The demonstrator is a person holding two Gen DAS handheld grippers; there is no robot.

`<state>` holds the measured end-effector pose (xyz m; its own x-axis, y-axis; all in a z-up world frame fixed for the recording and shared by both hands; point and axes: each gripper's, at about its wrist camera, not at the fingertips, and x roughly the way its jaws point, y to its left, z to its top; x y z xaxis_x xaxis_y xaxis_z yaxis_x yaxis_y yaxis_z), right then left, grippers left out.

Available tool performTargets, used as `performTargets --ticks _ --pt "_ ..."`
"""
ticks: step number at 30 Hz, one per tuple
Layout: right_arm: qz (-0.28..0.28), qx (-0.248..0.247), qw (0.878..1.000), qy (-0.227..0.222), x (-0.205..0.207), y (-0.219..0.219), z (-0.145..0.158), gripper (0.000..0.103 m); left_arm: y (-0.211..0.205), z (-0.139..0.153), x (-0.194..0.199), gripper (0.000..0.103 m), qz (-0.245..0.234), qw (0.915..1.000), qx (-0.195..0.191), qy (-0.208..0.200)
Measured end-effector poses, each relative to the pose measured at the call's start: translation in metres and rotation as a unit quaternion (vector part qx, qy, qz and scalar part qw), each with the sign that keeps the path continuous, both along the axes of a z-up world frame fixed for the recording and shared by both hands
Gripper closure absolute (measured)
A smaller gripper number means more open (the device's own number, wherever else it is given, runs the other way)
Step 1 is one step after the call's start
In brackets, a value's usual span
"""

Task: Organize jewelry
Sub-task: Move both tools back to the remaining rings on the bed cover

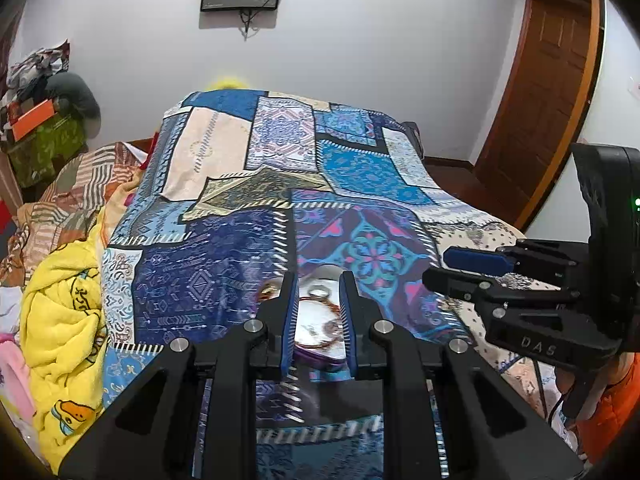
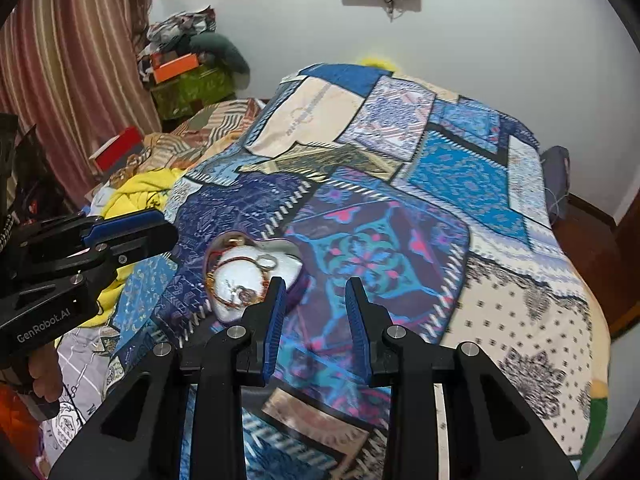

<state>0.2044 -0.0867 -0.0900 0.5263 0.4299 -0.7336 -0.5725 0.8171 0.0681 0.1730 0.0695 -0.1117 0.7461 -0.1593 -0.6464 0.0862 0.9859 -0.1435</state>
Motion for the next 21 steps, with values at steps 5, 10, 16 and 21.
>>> performTargets --ticks 5,10,16,21 --pt "-0.029 0.003 1.0 -0.005 0.001 -0.03 0.002 0.075 -0.025 0.002 -0.002 0.084 -0.013 0.9999 0.006 0.002" --pt "-0.067 -0.005 0.998 0.007 0.011 -0.07 -0.008 0.075 -0.051 -0.005 0.001 0.084 -0.035 0.9992 0.007 0.016" --pt "-0.084 -0.015 0.995 0.048 0.023 -0.099 -0.033 0.075 -0.081 -0.028 0.011 0.084 -0.067 0.9966 0.01 0.047" --pt "-0.075 -0.006 0.992 0.1 0.026 -0.104 -0.06 0.075 -0.102 -0.055 0.023 0.084 -0.088 0.9925 0.009 0.084"
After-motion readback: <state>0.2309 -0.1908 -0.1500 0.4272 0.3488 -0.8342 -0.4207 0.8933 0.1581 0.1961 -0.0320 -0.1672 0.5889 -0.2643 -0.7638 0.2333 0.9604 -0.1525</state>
